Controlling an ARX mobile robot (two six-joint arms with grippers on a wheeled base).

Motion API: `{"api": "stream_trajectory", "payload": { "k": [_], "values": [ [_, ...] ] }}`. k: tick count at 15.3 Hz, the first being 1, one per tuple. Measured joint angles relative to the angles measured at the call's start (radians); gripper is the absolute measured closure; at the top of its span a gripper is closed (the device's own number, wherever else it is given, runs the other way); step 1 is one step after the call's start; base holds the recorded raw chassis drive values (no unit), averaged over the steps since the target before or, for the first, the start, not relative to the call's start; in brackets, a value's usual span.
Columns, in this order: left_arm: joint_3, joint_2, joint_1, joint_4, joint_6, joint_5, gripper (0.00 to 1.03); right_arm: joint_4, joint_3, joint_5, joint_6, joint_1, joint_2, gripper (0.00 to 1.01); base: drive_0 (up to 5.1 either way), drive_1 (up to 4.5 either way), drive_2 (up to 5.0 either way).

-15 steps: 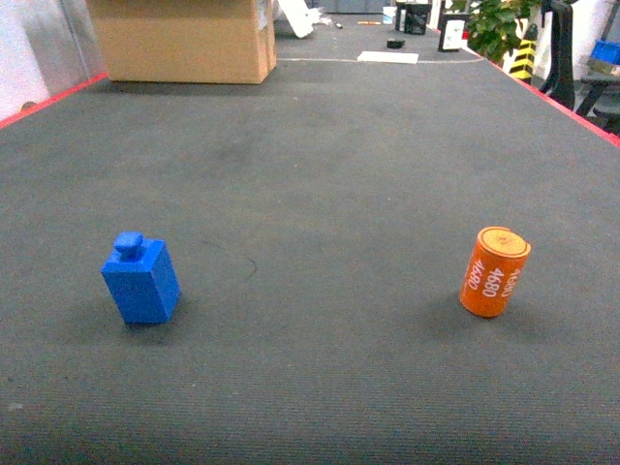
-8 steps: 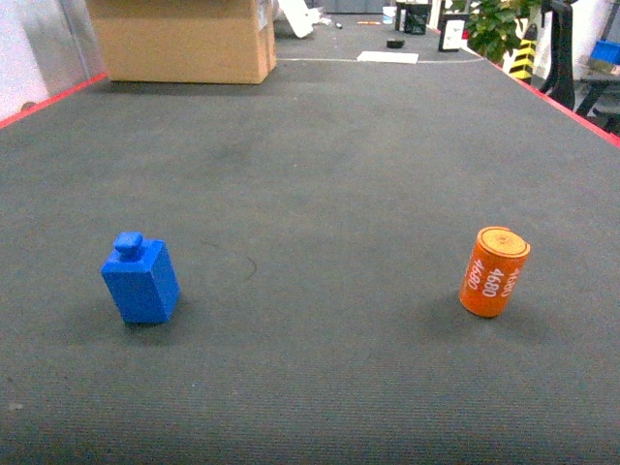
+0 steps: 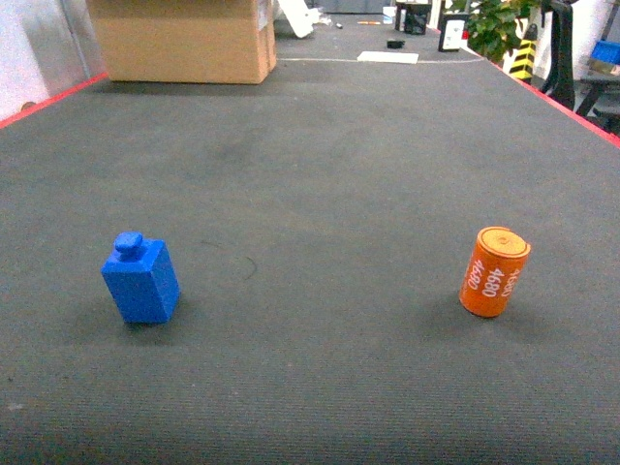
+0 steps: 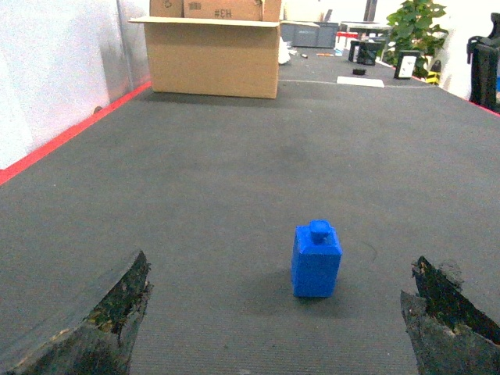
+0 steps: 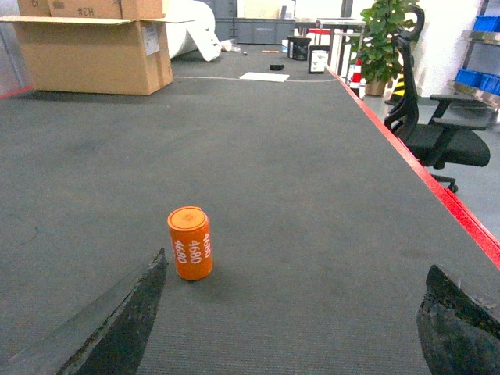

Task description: Sort blue parts and orange caps into right shelf containers

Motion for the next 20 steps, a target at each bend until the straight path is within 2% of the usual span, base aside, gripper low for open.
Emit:
{"api": "stream_trajectory", "payload": {
  "k": [4,5,6,7,8,12,14,16,17,20],
  "values": [
    [0.0,0.0,0.0,0.0,0.0,0.0,0.05,0.0,0.0,0.0,0.0,0.0,0.0,0.03,0.0,0.0,0.0],
    [0.002,0.06,-0.076,0.048,0.032,-0.168,0.05,0.018,0.006,0.175,0.004,0.076,0.055,0.03,0.0,0.0,0.0],
    [0.022,0.241,-0.197,0.2,0.06,-0.345,0.05,0.138,0.021,0.387,0.006,0.202,0.231,0.03,0.0,0.0,0.0],
    [0.042,0.433,-0.267,0.357,0.08,-0.423,0.05,0.287,0.035,0.525,0.005,0.274,0.391,0.03,0.0,0.0,0.0],
    [0.062,0.575,-0.272,0.472,0.084,-0.433,0.05,0.396,0.051,0.574,0.006,0.29,0.512,0.03,0.0,0.0,0.0],
    [0.106,0.745,-0.275,0.603,0.085,-0.415,0.05,0.524,0.085,0.567,0.008,0.298,0.666,0.03,0.0,0.0,0.0],
    [0.143,0.852,-0.278,0.678,0.085,-0.397,0.05,0.599,0.116,0.542,0.008,0.302,0.763,0.03,0.0,0.0,0.0],
    [0.204,1.003,-0.28,0.758,0.081,-0.367,0.05,0.687,0.171,0.503,0.013,0.3,0.906,0.03,0.0,0.0,0.0],
    [0.254,1.113,-0.28,0.789,0.075,-0.344,0.05,0.723,0.219,0.466,0.019,0.3,1.015,0.03,0.0,0.0,0.0],
    [0.409,1.418,-0.272,0.789,0.035,-0.306,0.05,0.704,0.39,0.339,0.069,0.271,1.331,0.03,0.0,0.0,0.0]
  ]
}}
